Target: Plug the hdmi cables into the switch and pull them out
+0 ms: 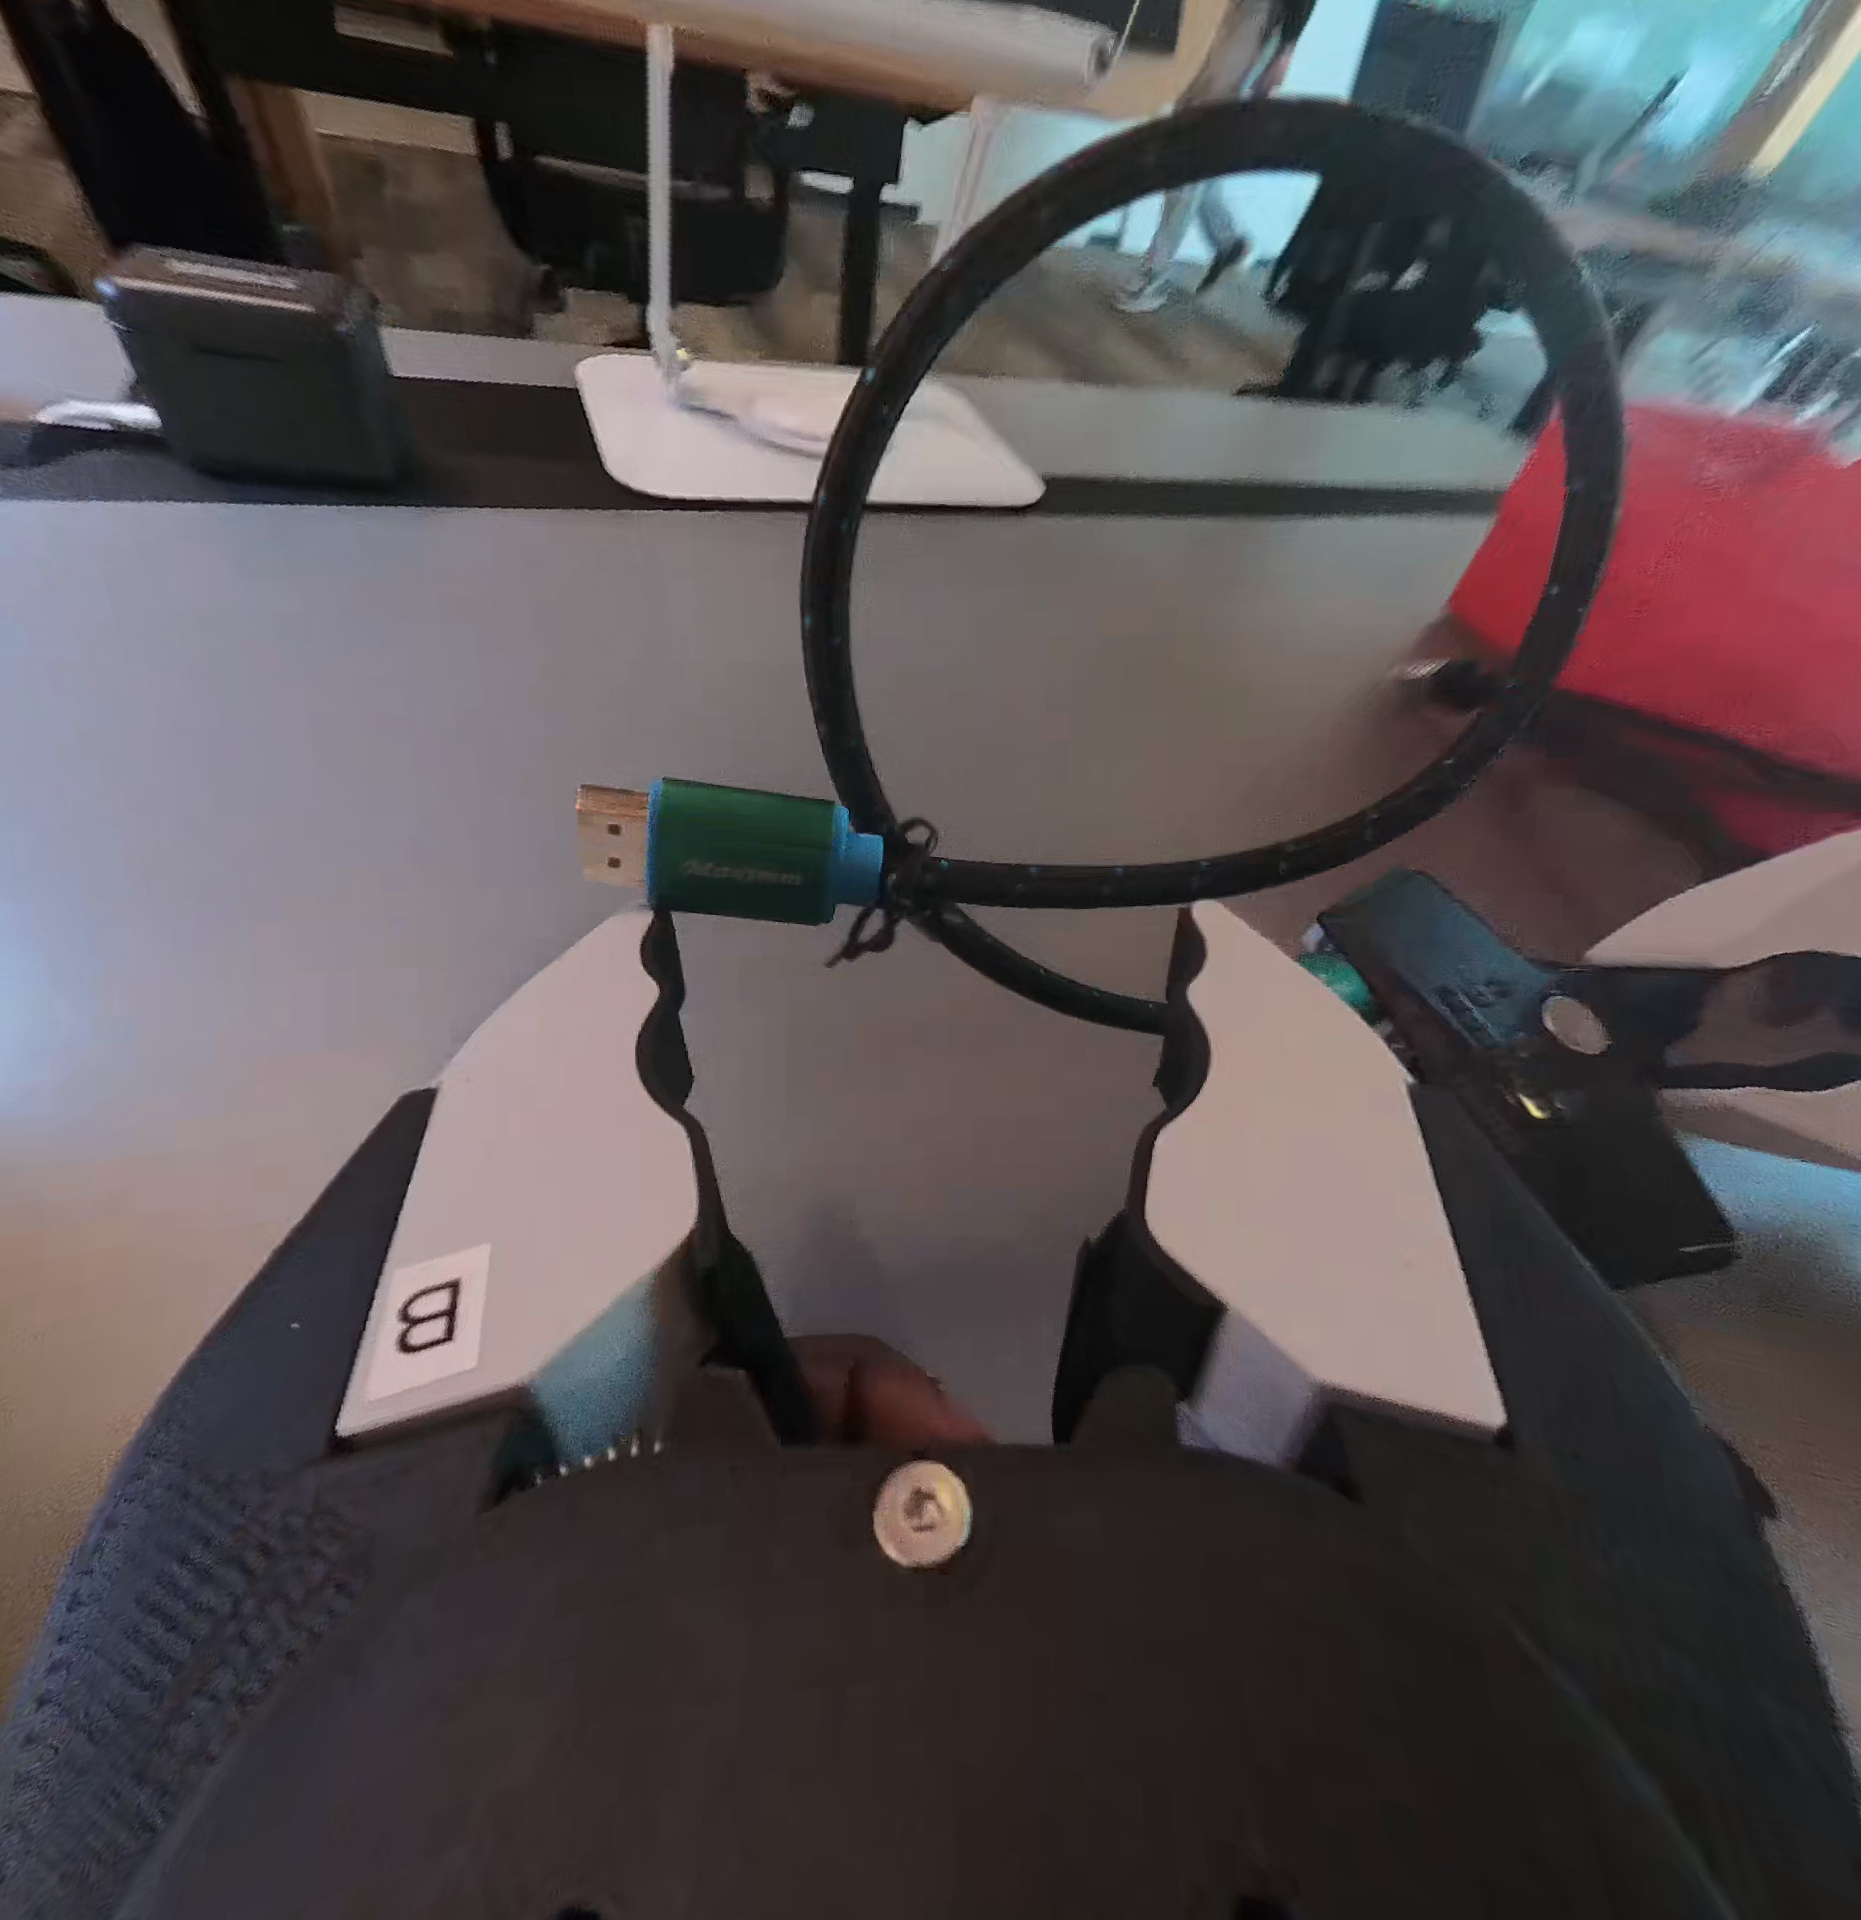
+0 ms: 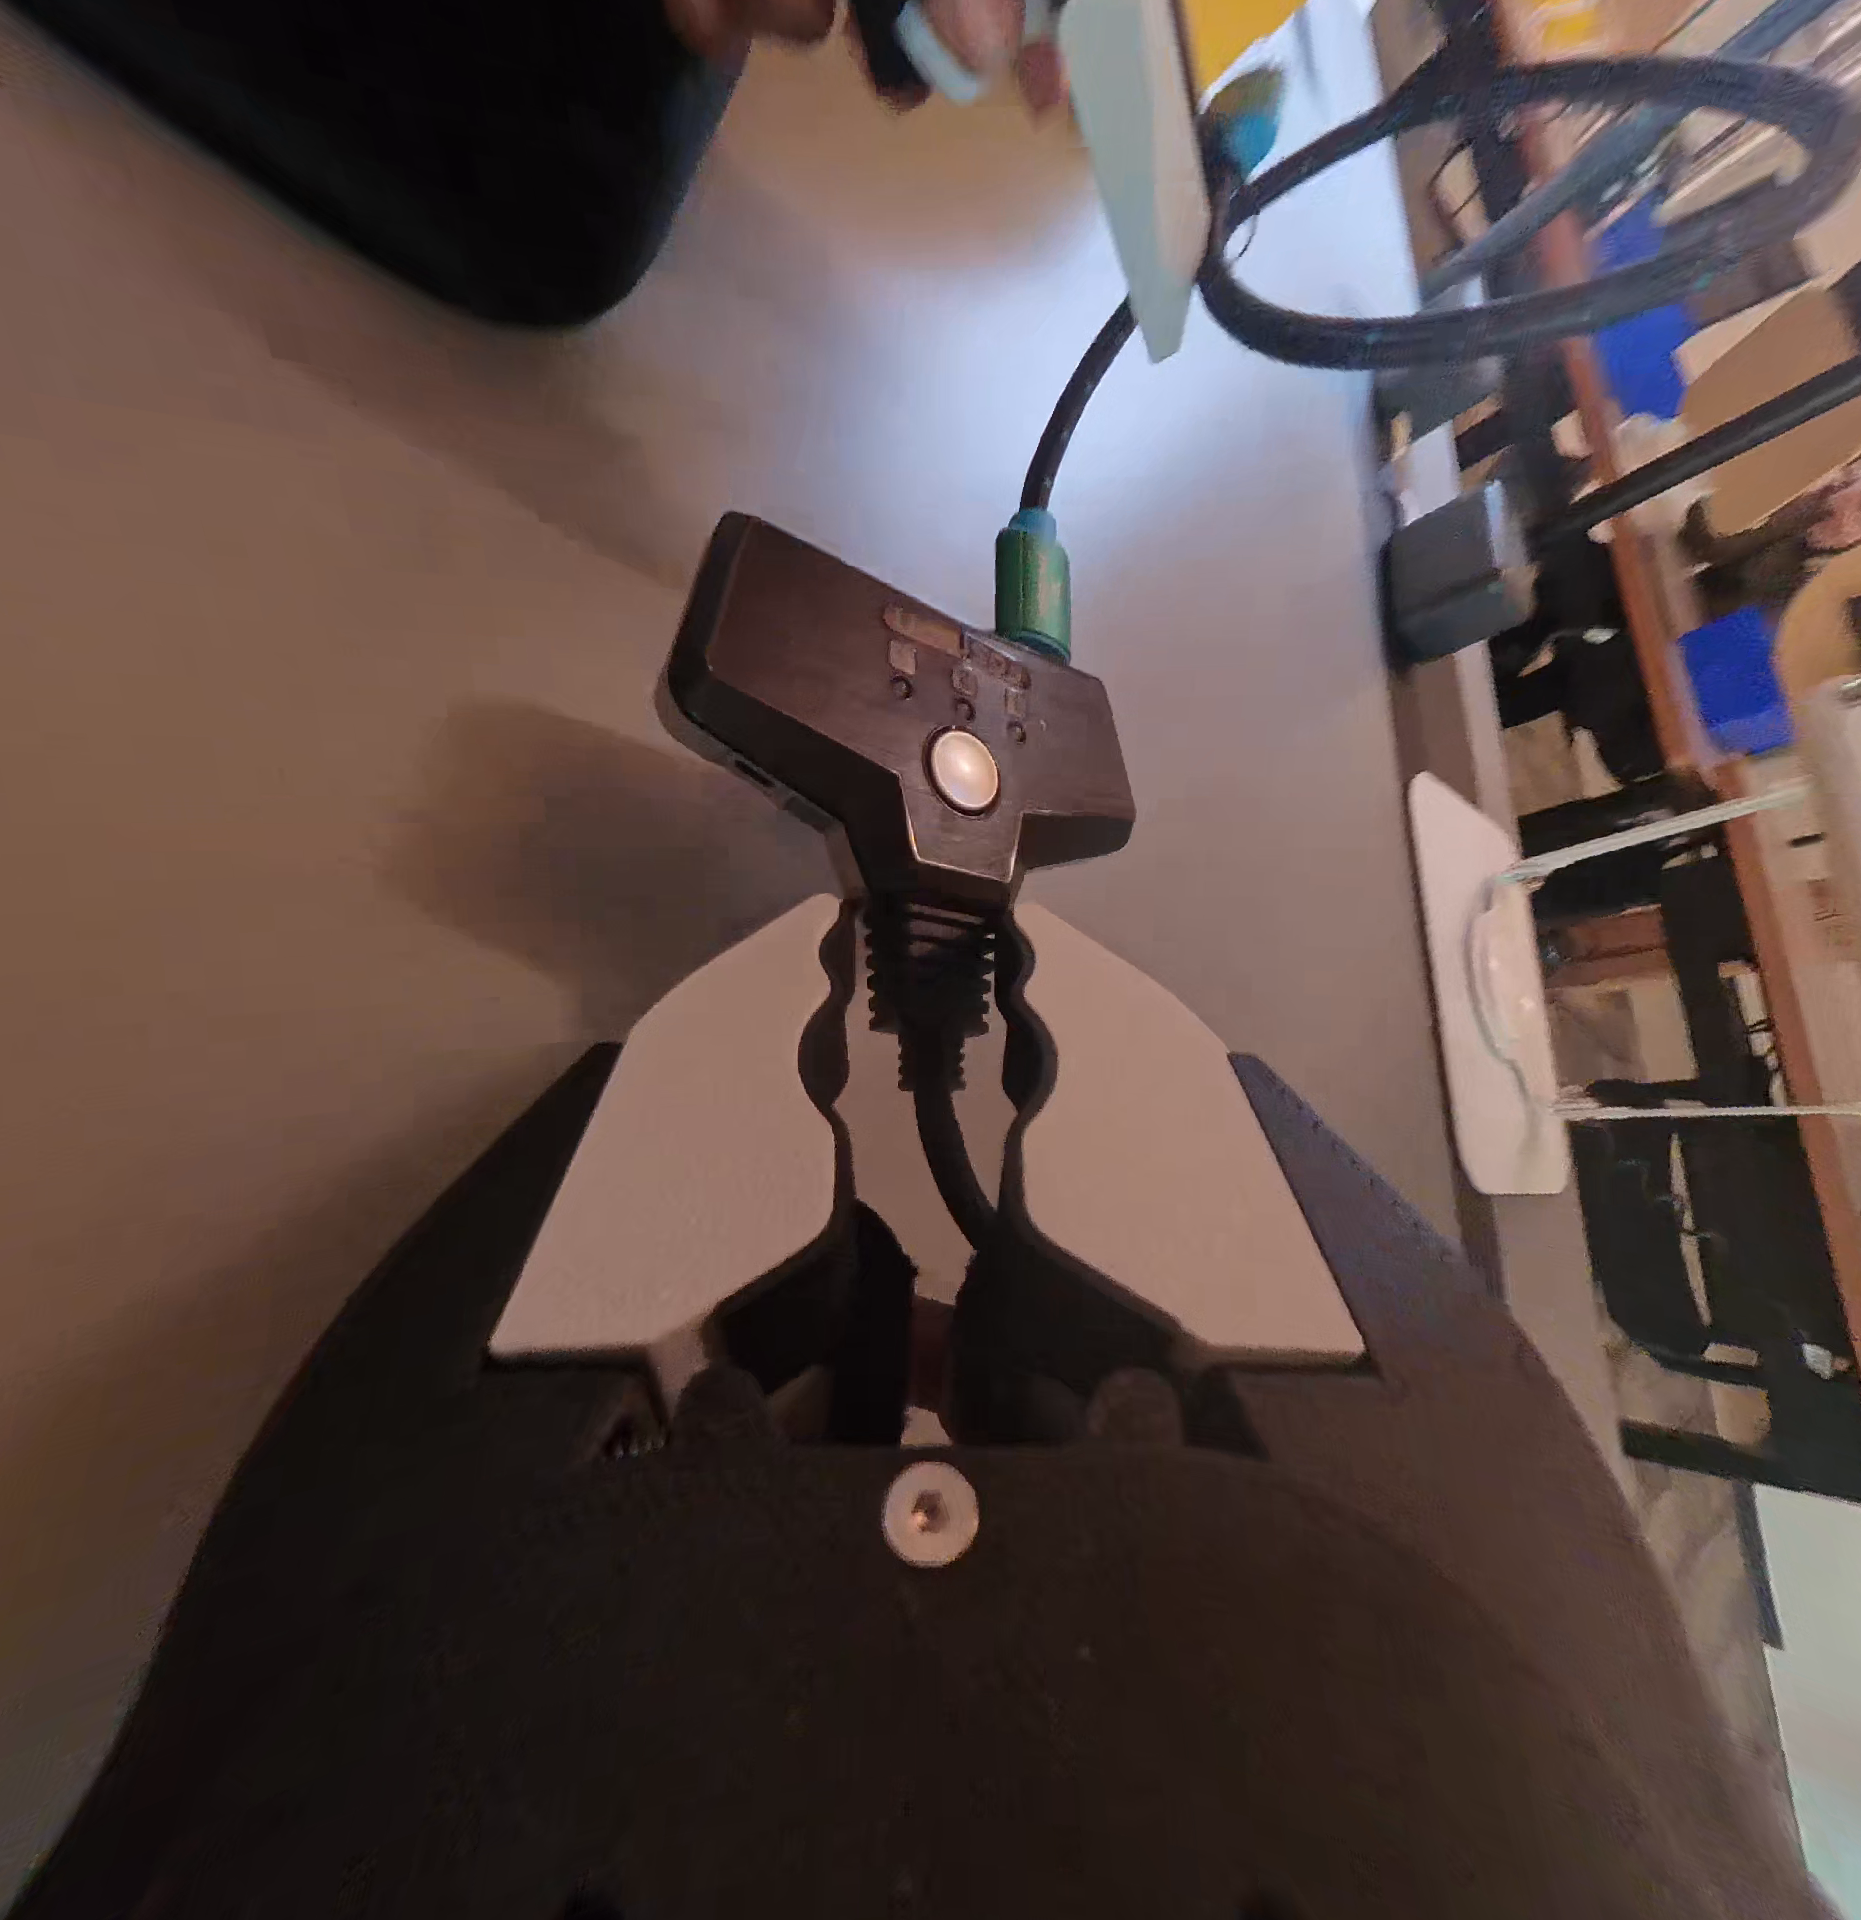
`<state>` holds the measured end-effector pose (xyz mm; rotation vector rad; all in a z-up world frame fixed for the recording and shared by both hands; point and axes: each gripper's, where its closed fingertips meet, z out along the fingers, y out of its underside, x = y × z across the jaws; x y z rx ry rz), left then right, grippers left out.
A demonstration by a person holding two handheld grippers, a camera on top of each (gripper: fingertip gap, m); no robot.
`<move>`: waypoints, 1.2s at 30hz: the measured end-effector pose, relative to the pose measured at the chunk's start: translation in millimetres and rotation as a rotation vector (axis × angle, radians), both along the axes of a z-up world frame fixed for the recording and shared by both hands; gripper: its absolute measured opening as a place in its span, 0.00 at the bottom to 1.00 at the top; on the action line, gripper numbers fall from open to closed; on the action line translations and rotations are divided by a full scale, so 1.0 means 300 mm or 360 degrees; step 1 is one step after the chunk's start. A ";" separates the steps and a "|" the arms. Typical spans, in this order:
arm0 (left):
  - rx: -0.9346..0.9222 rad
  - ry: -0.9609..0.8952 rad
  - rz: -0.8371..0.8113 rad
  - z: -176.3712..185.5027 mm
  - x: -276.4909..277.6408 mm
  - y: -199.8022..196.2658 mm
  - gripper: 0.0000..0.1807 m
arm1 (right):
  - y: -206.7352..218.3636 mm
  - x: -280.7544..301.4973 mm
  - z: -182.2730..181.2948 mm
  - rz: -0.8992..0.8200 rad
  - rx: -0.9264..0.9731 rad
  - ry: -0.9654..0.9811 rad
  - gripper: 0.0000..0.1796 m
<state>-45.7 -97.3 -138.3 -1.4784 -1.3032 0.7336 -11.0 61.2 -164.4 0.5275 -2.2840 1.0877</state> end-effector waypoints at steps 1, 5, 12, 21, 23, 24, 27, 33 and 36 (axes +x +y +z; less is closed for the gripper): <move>-0.0094 -0.0004 0.0028 -0.006 0.000 -0.006 0.50 | 0.001 -0.001 -0.020 -0.0012 0.0050 -0.0018 0.14; -0.0415 0.0032 0.0124 -0.011 0.001 -0.032 0.51 | 0.007 0.002 -0.067 -0.0042 0.0155 -0.0129 0.14; -0.0841 0.0236 0.0237 0.035 -0.001 -0.062 0.61 | 0.008 0.041 -0.068 0.0021 0.0107 -0.0388 0.17; -0.0565 0.1095 0.0308 0.316 0.088 -0.032 0.76 | 0.167 0.012 0.553 0.0320 -0.1860 -0.0685 0.63; -0.0345 0.1250 0.0213 0.370 0.135 -0.009 0.80 | 0.235 0.003 0.614 0.0315 -0.2075 -0.0509 0.70; -0.0249 0.1319 0.0153 0.393 0.164 0.004 0.80 | 0.257 0.009 0.635 0.0326 -0.2128 -0.0443 0.73; 0.0009 0.1440 -0.0028 0.448 0.271 0.044 0.80 | 0.305 0.028 0.679 0.0312 -0.2242 -0.0251 0.81; 0.0395 0.1619 -0.0211 0.613 0.601 -0.012 0.80 | 0.281 0.067 0.672 0.0244 -0.2206 0.0023 0.81; 0.0050 0.1548 0.0014 0.622 0.684 -0.176 0.80 | 0.261 0.099 0.669 0.0224 -0.2212 0.0163 0.81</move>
